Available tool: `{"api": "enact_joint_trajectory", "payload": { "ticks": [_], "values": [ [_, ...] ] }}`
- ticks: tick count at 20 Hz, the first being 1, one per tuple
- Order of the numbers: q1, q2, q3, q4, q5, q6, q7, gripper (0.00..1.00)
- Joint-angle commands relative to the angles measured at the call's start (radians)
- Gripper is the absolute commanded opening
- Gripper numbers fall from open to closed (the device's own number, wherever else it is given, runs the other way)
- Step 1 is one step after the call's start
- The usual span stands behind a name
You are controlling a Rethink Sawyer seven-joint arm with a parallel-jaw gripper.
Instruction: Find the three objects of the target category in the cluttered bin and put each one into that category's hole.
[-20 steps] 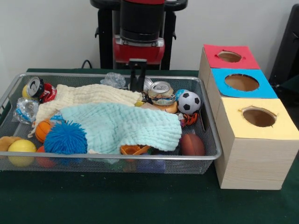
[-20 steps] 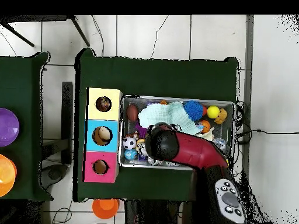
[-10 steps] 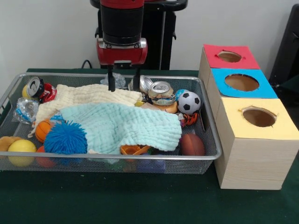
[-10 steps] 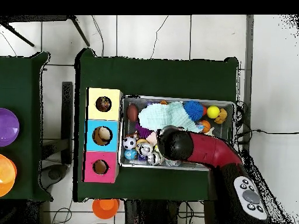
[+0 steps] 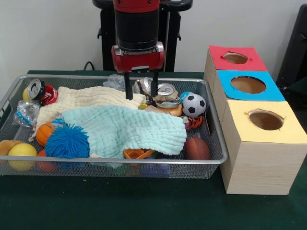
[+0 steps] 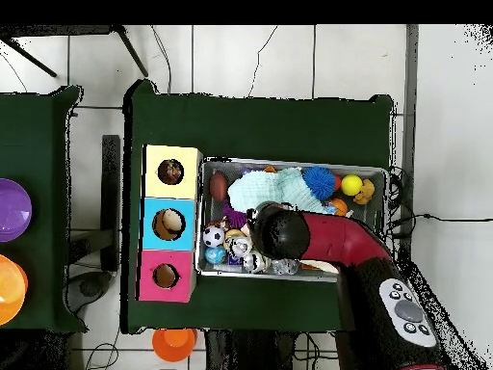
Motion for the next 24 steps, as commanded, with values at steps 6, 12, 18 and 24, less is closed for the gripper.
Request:
{"api": "enact_joint_trajectory", "payload": {
  "ticks": [6,12,18,24],
  "values": [
    [-0.07,0.003,0.134,0.092,-0.181,-0.117,-0.059,1.0],
    [-0.064,0.025,0.099,0.082,-0.275,-0.169,-0.019,1.0],
    [-0.049,0.077,0.073,0.05,-0.344,-0.206,0.015,1.0],
    [-0.039,0.177,0.054,0.019,-0.39,-0.257,0.053,1.0]
  ]
}}
